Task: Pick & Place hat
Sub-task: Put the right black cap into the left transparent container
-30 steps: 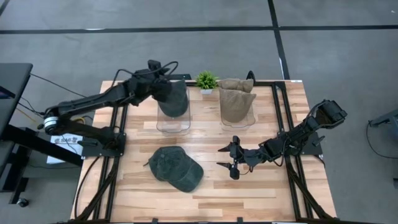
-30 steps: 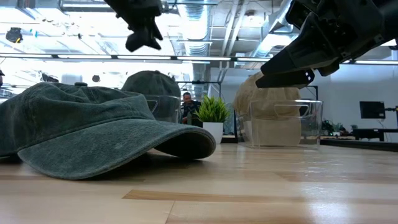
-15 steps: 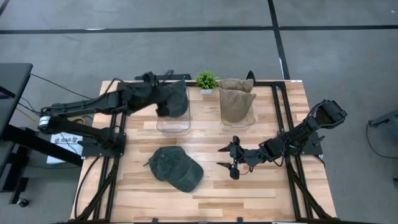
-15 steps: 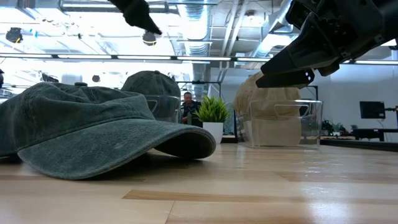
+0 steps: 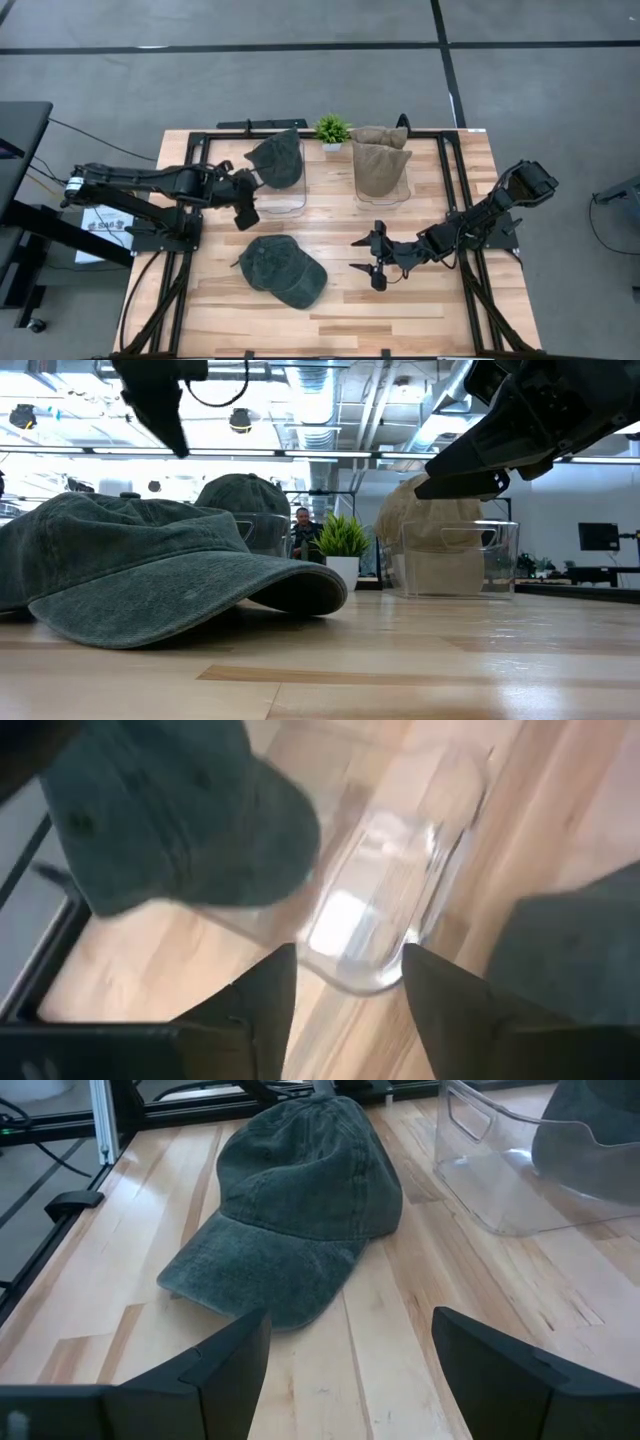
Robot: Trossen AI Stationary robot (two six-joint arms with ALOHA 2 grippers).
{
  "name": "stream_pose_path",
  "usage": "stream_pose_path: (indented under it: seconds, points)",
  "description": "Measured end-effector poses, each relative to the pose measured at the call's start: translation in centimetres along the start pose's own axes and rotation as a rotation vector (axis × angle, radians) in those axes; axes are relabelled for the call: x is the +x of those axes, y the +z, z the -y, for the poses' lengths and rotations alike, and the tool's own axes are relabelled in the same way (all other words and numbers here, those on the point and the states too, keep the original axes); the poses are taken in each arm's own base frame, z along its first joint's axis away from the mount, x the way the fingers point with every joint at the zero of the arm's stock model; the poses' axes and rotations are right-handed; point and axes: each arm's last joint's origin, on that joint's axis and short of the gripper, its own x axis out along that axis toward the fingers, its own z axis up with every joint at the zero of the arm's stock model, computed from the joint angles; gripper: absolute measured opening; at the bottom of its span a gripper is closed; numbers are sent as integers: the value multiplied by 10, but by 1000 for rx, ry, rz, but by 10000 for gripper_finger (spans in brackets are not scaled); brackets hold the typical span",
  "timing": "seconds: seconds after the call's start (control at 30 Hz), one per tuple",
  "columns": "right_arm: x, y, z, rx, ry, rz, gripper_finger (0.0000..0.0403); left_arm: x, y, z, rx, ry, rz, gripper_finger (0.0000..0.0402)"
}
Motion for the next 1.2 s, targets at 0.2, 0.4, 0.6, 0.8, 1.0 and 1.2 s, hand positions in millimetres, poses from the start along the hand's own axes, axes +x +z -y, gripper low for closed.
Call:
stream_pose_path:
  seconds: [0.2, 0.4, 0.6, 0.8, 1.0, 1.2]
  points:
    - [0, 0, 0, 0, 0, 0, 270, 28, -26, 0, 50, 56, -119, 141]
    - [0, 0, 1, -6, -3, 0, 270, 43, -34, -12, 156, 200, -156, 96]
    - [1, 1, 3, -5, -11, 1, 270, 52, -25, -27, 146, 225, -123, 51]
    - [1, 1, 2, -5, -11, 1, 270, 59, -14, -31, 118, 130, -64, 9]
    - [1, 1, 2, -5, -11, 1, 270, 68, -14, -39, 95, 161, -116, 6]
    - [1, 1, 2, -5, -9, 1, 270, 84, -13, -46, 99, 186, -187, 6]
